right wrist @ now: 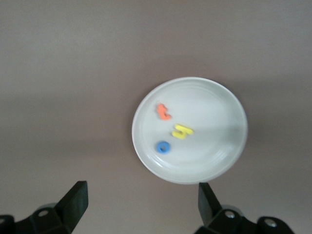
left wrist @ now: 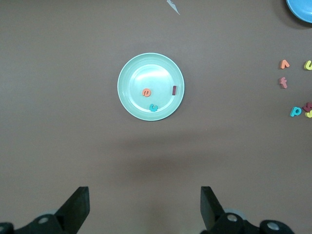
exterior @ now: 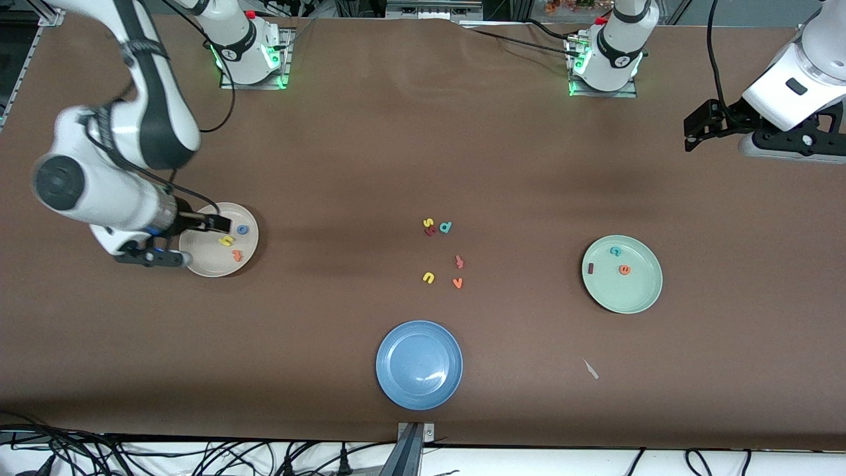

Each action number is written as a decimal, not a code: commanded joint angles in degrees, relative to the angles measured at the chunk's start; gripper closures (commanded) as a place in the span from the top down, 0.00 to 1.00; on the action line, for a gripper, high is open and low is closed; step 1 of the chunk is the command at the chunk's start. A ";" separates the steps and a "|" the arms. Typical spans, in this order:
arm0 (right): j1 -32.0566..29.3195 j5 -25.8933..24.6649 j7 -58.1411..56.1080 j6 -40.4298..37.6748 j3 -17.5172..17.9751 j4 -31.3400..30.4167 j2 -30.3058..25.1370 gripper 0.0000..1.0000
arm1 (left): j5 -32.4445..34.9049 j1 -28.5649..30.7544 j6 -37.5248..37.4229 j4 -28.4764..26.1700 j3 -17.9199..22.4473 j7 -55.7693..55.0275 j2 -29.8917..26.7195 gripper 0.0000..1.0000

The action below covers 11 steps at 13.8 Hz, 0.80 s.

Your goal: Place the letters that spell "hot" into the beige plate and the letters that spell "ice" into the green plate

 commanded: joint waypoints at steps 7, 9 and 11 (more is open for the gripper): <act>-2.73 -1.10 -4.83 -17.95 1.86 0.94 -19.06 1.00 | -0.79 -0.82 -0.54 3.09 0.05 -0.06 2.43 1.00; -2.73 -0.92 -4.74 -16.55 1.60 1.13 -20.65 1.00 | -0.79 -0.91 -0.54 3.26 -0.03 -0.06 2.61 1.00; -2.73 -1.01 -4.13 -15.32 1.34 1.48 -21.09 1.00 | -0.88 -0.82 -0.71 3.18 -0.03 -0.06 2.52 1.00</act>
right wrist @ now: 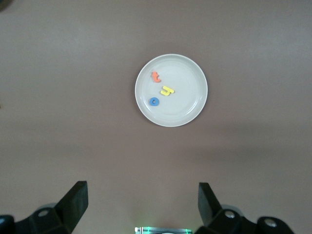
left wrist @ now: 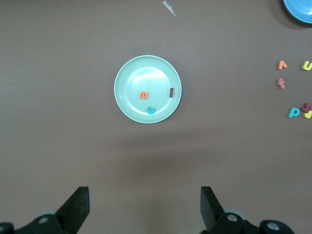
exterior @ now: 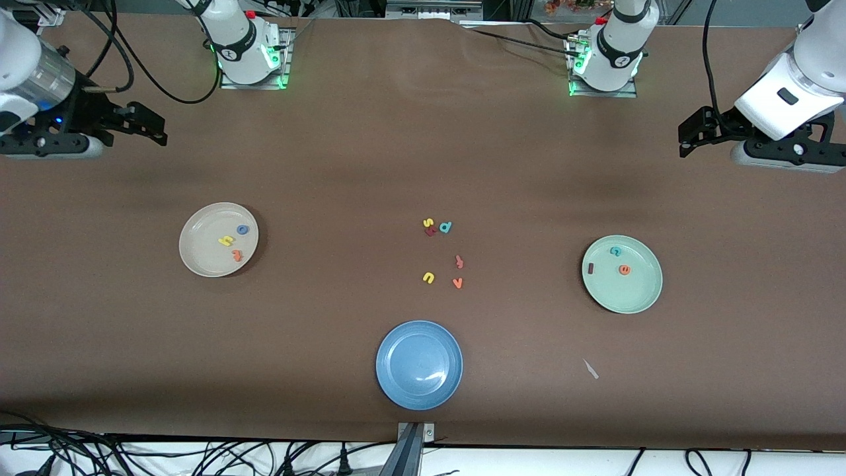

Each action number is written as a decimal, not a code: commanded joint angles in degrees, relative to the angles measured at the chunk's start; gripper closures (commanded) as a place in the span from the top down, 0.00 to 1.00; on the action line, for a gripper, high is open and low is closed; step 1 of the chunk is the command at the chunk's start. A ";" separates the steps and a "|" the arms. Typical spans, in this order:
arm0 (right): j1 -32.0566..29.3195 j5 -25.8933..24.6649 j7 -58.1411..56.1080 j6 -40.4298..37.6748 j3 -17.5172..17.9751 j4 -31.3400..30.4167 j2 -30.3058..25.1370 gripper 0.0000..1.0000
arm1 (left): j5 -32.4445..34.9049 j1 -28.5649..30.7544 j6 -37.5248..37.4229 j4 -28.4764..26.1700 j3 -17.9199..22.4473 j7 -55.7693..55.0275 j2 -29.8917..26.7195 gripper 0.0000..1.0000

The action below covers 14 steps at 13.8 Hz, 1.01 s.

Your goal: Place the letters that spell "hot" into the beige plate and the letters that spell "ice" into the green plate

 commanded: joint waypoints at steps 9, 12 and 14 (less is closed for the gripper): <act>-1.51 -1.00 -0.24 0.54 -0.14 0.84 -1.86 1.00 | -0.87 0.03 -1.49 1.79 -0.70 -0.15 0.31 1.00; -1.33 -0.82 -0.77 -2.08 -0.76 5.40 1.74 1.00 | -0.87 0.03 -1.49 1.79 -0.70 -0.15 0.31 1.00; -1.33 -0.82 -0.86 -2.89 -0.76 6.03 2.45 1.00 | -0.87 0.02 -1.58 1.79 -0.70 -0.15 0.31 1.00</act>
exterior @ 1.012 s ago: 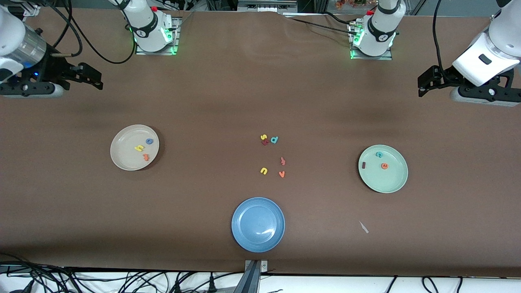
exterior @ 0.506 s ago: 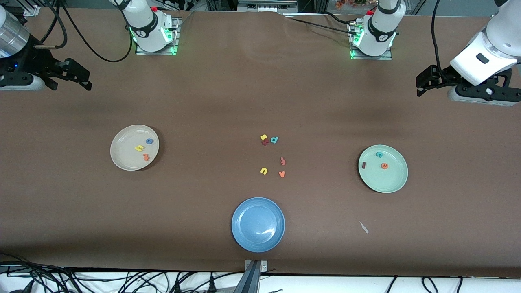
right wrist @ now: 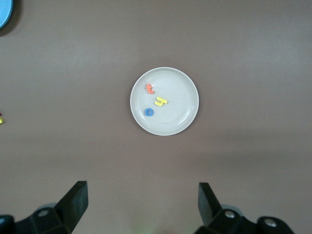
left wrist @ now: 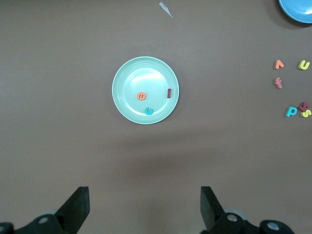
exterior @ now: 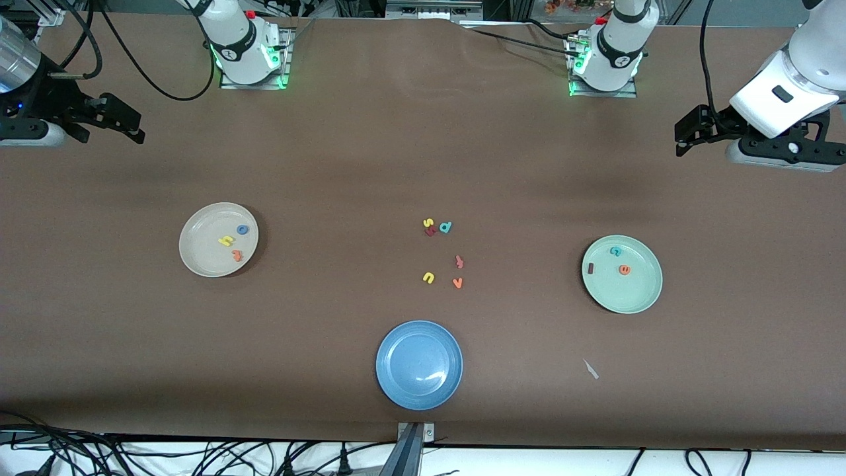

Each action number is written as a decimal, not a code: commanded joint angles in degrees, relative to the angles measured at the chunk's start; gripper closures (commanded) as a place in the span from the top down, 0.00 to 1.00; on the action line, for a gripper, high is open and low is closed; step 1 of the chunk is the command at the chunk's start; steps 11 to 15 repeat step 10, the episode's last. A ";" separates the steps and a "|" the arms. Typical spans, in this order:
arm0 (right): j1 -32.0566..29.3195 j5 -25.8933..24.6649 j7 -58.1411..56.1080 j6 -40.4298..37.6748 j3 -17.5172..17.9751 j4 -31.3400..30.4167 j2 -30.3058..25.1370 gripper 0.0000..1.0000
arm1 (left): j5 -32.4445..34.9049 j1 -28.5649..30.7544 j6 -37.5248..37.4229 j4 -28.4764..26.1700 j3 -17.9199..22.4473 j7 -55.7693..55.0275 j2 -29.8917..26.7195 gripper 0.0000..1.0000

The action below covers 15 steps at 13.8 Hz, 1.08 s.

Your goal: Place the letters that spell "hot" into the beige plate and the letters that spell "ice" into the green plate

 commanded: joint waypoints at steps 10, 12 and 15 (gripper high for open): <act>-0.51 -0.83 -2.95 -3.81 -0.77 3.54 2.19 1.00 | -0.88 0.03 -1.44 1.45 -0.03 -0.15 0.32 1.00; -0.51 -0.83 -2.95 -3.81 -0.77 3.54 2.19 1.00 | -0.88 0.03 -1.44 1.45 -0.03 -0.15 0.32 1.00; -0.51 -0.83 -2.95 -3.81 -0.77 3.54 2.19 1.00 | -0.88 0.03 -1.44 1.45 -0.03 -0.15 0.32 1.00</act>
